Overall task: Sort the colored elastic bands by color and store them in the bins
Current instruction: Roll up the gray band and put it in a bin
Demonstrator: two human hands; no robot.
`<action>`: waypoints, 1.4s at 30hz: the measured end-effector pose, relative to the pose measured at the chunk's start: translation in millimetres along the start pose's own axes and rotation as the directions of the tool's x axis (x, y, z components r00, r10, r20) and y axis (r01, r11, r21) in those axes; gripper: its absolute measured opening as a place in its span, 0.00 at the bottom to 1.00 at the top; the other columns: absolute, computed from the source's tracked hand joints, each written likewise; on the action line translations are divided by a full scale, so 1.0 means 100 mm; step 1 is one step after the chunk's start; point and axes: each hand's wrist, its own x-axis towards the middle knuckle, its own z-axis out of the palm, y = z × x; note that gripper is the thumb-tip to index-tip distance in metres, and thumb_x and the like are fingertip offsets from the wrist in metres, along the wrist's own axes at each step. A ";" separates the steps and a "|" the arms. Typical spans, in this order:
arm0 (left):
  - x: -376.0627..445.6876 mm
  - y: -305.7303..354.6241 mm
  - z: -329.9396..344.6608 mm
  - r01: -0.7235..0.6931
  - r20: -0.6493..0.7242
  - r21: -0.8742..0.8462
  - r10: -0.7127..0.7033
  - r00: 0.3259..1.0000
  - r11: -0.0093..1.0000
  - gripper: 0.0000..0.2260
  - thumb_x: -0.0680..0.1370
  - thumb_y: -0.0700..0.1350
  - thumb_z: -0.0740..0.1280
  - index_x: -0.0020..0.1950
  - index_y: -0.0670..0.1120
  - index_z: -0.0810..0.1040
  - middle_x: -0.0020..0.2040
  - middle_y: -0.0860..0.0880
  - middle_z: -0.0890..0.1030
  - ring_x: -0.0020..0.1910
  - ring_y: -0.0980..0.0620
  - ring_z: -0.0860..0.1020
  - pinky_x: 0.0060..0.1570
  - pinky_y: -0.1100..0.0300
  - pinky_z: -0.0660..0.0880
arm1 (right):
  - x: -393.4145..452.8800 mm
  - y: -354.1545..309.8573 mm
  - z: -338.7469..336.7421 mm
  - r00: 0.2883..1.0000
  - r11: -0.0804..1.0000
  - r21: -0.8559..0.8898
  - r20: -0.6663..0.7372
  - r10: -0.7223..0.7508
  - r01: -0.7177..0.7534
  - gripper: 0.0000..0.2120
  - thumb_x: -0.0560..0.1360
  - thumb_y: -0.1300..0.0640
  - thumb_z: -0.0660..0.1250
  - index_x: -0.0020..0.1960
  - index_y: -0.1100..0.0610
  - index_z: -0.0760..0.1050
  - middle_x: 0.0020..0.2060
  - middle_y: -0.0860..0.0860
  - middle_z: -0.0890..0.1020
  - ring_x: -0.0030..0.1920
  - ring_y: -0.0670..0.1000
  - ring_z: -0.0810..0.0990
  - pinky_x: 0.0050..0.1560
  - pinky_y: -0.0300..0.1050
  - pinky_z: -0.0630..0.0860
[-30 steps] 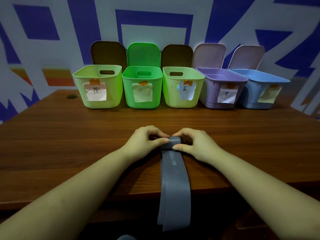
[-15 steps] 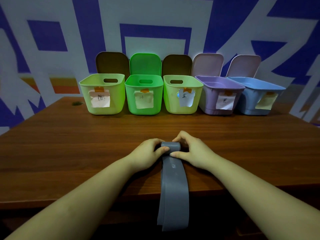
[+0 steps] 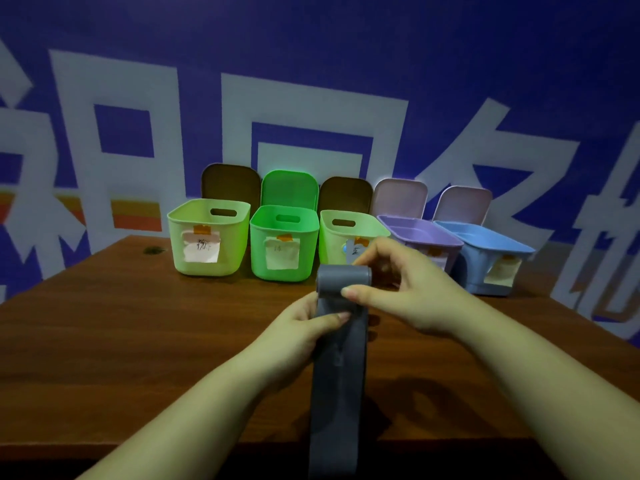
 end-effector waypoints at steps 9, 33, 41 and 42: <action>-0.12 0.45 0.28 0.030 0.070 -0.204 -0.016 0.997 0.979 0.10 0.74 0.32 0.61 0.52 0.38 0.79 0.41 0.40 0.83 0.36 0.50 0.83 0.35 0.62 0.79 | -0.10 -0.27 -0.19 0.984 0.977 -0.194 -0.140 -0.114 0.086 0.16 0.70 0.51 0.72 0.53 0.49 0.70 0.51 0.45 0.77 0.54 0.46 0.76 0.54 0.52 0.78; -0.17 0.81 0.20 0.040 0.046 -0.010 -0.039 0.998 0.999 0.15 0.70 0.48 0.66 0.51 0.40 0.80 0.44 0.41 0.83 0.42 0.49 0.83 0.42 0.61 0.79 | -0.10 -0.37 -0.14 0.997 0.995 0.079 -0.041 -0.064 0.067 0.18 0.63 0.43 0.67 0.52 0.40 0.71 0.49 0.40 0.78 0.48 0.36 0.78 0.45 0.30 0.76; -0.14 0.82 0.12 0.135 0.120 -0.158 -0.117 0.986 0.978 0.17 0.70 0.49 0.69 0.56 0.44 0.82 0.48 0.40 0.82 0.46 0.45 0.81 0.43 0.59 0.79 | -0.08 -0.35 -0.08 0.973 0.981 -0.096 -0.143 -0.180 0.167 0.21 0.66 0.39 0.64 0.58 0.42 0.71 0.53 0.38 0.77 0.56 0.40 0.75 0.57 0.41 0.75; -0.14 0.84 0.11 0.138 0.118 -0.149 -0.121 0.986 0.979 0.19 0.70 0.53 0.68 0.57 0.44 0.81 0.48 0.40 0.83 0.46 0.45 0.82 0.43 0.59 0.79 | -0.07 -0.34 -0.08 0.973 0.979 -0.107 -0.132 -0.187 0.174 0.19 0.68 0.42 0.66 0.58 0.41 0.70 0.53 0.37 0.76 0.57 0.40 0.74 0.58 0.40 0.75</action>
